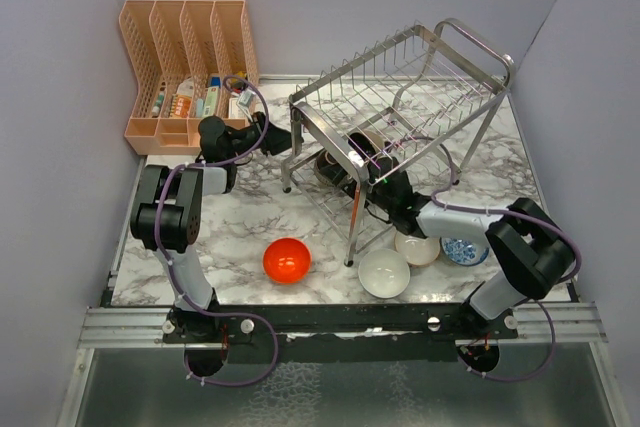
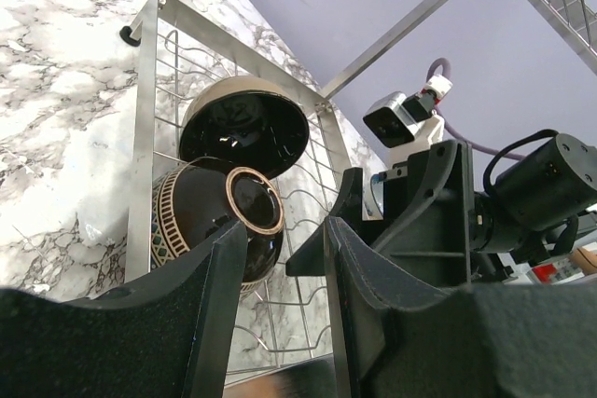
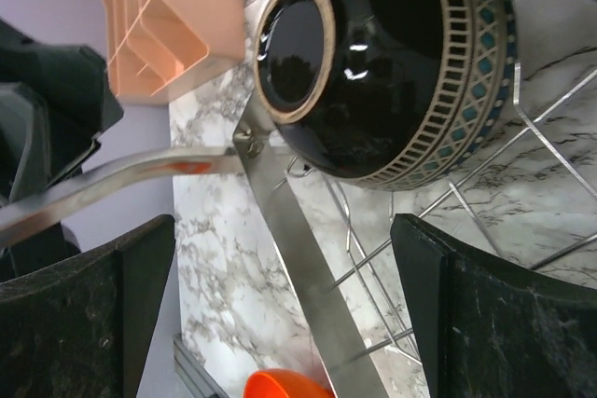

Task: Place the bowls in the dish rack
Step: Move the bowl to the dish rack.

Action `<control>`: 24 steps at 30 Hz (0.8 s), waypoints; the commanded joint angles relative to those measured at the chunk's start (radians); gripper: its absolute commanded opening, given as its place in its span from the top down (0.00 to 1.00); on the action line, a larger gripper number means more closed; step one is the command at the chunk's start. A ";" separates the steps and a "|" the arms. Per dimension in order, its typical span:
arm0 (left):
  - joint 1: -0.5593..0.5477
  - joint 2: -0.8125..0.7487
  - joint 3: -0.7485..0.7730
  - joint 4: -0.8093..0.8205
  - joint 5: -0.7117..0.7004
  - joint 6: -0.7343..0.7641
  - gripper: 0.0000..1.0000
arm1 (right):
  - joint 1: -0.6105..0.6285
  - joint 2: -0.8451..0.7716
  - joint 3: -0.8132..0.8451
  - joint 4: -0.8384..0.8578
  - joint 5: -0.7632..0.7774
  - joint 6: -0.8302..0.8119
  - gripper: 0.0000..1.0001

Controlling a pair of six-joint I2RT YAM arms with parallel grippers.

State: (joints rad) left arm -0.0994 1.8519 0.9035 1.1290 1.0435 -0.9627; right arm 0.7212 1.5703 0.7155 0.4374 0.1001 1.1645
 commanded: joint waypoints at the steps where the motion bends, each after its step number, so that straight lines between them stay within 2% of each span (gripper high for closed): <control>1: 0.004 0.012 0.019 0.047 0.006 -0.006 0.58 | 0.007 -0.002 0.042 -0.175 0.136 0.056 0.02; 7: 0.005 0.013 0.026 0.067 0.011 -0.023 0.59 | 0.007 0.016 0.100 -0.288 0.180 0.063 0.03; 17: 0.006 0.014 0.022 0.108 0.015 -0.052 0.59 | 0.007 0.044 0.099 -0.217 0.234 0.001 0.07; 24: 0.006 0.019 0.023 0.118 0.018 -0.059 0.59 | 0.009 0.059 0.065 -0.088 0.242 -0.053 0.12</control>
State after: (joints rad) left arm -0.0990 1.8610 0.9035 1.1965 1.0443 -1.0164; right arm 0.7212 1.6192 0.7933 0.2440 0.2920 1.1561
